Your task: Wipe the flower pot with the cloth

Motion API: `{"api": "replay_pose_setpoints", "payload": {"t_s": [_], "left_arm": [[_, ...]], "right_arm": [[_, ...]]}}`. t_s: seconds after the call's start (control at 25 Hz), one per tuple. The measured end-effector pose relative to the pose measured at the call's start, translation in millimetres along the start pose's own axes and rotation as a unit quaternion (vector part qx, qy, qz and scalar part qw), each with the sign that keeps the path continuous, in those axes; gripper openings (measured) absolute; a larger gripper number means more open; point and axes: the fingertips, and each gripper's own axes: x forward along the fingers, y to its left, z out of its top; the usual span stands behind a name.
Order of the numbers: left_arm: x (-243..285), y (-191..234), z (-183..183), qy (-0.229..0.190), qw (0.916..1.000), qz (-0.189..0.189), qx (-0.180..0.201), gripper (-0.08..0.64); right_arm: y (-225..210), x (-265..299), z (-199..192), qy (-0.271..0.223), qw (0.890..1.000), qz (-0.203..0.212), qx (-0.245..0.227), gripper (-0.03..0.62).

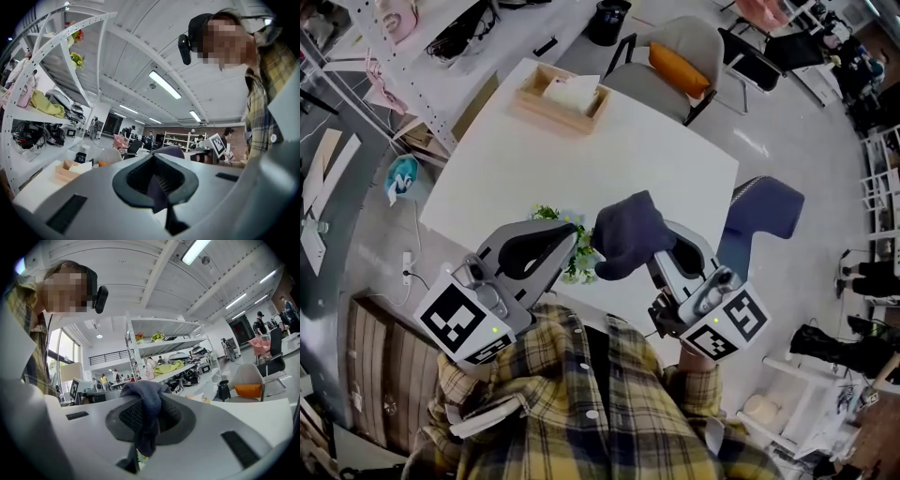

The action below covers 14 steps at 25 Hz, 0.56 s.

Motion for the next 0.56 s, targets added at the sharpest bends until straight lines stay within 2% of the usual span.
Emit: {"api": "replay_pose_setpoints", "payload": {"t_s": [0.56], "left_arm": [[26.2,-17.8,-9.2,0.013,0.9998,0.006,0.014,0.009]], "right_arm": [[-15.9,-20.4,-0.4,0.0,1.0,0.011,0.0,0.023]]}}
